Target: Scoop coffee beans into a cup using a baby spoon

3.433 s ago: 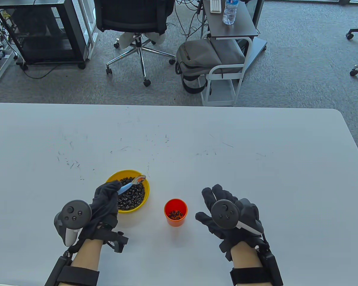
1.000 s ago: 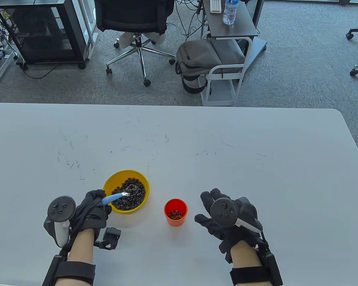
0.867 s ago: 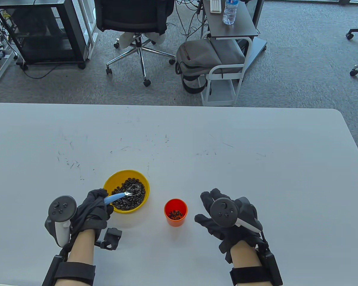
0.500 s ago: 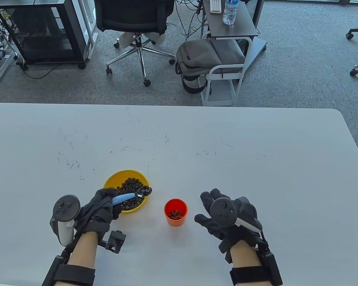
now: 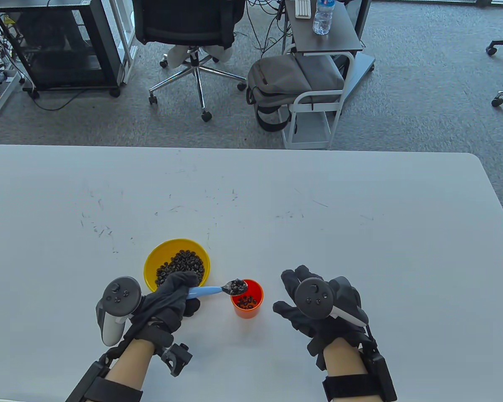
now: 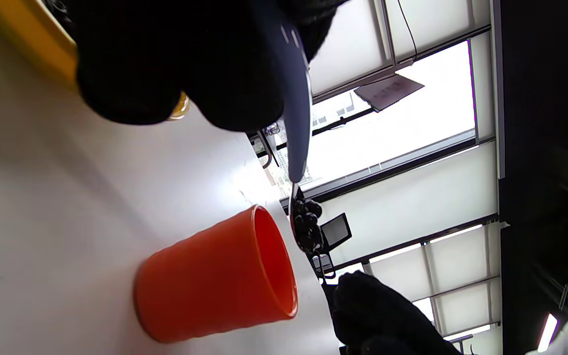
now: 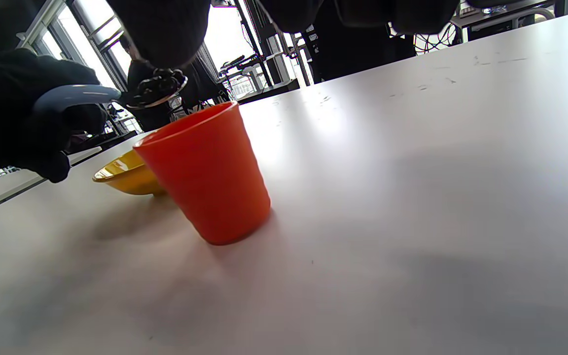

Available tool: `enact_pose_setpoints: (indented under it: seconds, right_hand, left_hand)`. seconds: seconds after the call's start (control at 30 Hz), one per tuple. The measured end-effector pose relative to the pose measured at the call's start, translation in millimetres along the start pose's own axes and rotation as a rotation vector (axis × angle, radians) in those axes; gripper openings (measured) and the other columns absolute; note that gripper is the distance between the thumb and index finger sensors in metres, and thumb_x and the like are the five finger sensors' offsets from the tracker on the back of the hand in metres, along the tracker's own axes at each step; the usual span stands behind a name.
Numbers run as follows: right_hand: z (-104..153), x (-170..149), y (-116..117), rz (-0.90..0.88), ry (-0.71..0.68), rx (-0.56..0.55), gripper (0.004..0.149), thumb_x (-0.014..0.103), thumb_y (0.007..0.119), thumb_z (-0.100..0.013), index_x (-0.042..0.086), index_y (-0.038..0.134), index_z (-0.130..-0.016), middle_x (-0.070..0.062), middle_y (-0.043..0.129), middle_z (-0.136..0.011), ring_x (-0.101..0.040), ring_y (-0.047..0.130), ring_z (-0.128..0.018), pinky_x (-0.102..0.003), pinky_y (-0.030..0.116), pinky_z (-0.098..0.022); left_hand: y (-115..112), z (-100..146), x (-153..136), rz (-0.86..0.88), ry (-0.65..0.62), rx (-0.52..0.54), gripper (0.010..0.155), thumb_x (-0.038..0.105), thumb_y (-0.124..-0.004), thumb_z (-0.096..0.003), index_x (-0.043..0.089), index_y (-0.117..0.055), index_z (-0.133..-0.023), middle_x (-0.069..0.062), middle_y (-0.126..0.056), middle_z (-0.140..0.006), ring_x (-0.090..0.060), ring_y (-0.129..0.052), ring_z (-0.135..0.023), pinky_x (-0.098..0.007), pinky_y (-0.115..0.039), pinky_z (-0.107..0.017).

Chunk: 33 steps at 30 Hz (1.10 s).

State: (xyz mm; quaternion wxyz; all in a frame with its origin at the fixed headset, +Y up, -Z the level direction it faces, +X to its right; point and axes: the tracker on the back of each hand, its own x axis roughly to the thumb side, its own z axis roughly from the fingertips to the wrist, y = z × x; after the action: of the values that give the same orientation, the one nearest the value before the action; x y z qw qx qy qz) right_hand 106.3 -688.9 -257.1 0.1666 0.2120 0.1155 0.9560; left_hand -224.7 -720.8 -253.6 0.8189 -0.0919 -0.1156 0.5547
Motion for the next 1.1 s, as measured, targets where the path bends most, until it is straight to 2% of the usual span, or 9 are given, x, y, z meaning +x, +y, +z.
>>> enact_pose_setpoints:
  seconds: [0.23, 0.47, 0.57, 0.67, 0.93, 1.1]
  right_hand:
    - [0, 0, 0, -0.003, 0.000, 0.000, 0.077, 0.053, 0.067, -0.059, 0.002, 0.043, -0.111, -0.039, 0.040, -0.110, -0.064, 0.050, -0.090, -0.075, 0.049, -0.063]
    - [-1, 0, 1, -0.001, -0.002, 0.002, 0.077, 0.053, 0.067, -0.059, 0.001, 0.043, -0.111, -0.039, 0.040, -0.110, -0.064, 0.050, -0.090, -0.075, 0.049, -0.063]
    - [-1, 0, 1, -0.001, -0.002, 0.002, 0.076, 0.053, 0.067, -0.059, 0.002, 0.043, -0.110, -0.039, 0.040, -0.110, -0.065, 0.050, -0.090, -0.074, 0.049, -0.063]
    - [-1, 0, 1, 0.000, -0.002, 0.003, 0.076, 0.053, 0.067, -0.059, 0.002, 0.043, -0.110, -0.040, 0.040, -0.110, -0.065, 0.050, -0.090, -0.075, 0.049, -0.063]
    - [-1, 0, 1, -0.003, -0.004, 0.001, 0.076, 0.053, 0.067, -0.059, 0.002, 0.043, -0.111, -0.039, 0.040, -0.110, -0.065, 0.050, -0.090, -0.075, 0.049, -0.063]
    - [-1, 0, 1, -0.003, -0.005, 0.004, 0.076, 0.053, 0.067, -0.059, 0.002, 0.043, -0.111, -0.039, 0.040, -0.110, -0.064, 0.050, -0.090, -0.074, 0.049, -0.063]
  left_hand:
    - [-7, -1, 9, -0.110, -0.148, -0.042, 0.043, 0.014, -0.061, -0.0605, 0.007, -0.065, -0.102, -0.028, -0.065, -0.101, -0.038, -0.093, -0.075, -0.054, -0.083, -0.059]
    - [8, 4, 13, -0.195, -0.241, 0.115, 0.042, 0.016, -0.062, -0.0601, 0.008, -0.066, -0.101, -0.027, -0.064, -0.102, -0.039, -0.091, -0.078, -0.055, -0.081, -0.061]
    - [19, 5, 8, -0.143, -0.219, 0.193, 0.042, 0.016, -0.062, -0.0600, 0.008, -0.066, -0.101, -0.027, -0.062, -0.102, -0.040, -0.088, -0.079, -0.056, -0.079, -0.062]
    - [30, 5, -1, -0.185, -0.181, 0.279, 0.042, 0.016, -0.062, -0.0598, 0.008, -0.066, -0.101, -0.027, -0.061, -0.102, -0.041, -0.087, -0.079, -0.056, -0.078, -0.062]
    - [46, 5, -20, -0.289, -0.054, 0.401, 0.042, 0.015, -0.062, -0.0590, 0.006, -0.066, -0.100, -0.029, -0.058, -0.102, -0.043, -0.085, -0.079, -0.058, -0.076, -0.061]
    - [50, 6, -28, -0.361, 0.008, 0.428, 0.042, 0.014, -0.062, -0.0587, 0.004, -0.065, -0.100, -0.030, -0.056, -0.102, -0.045, -0.084, -0.079, -0.060, -0.075, -0.060]
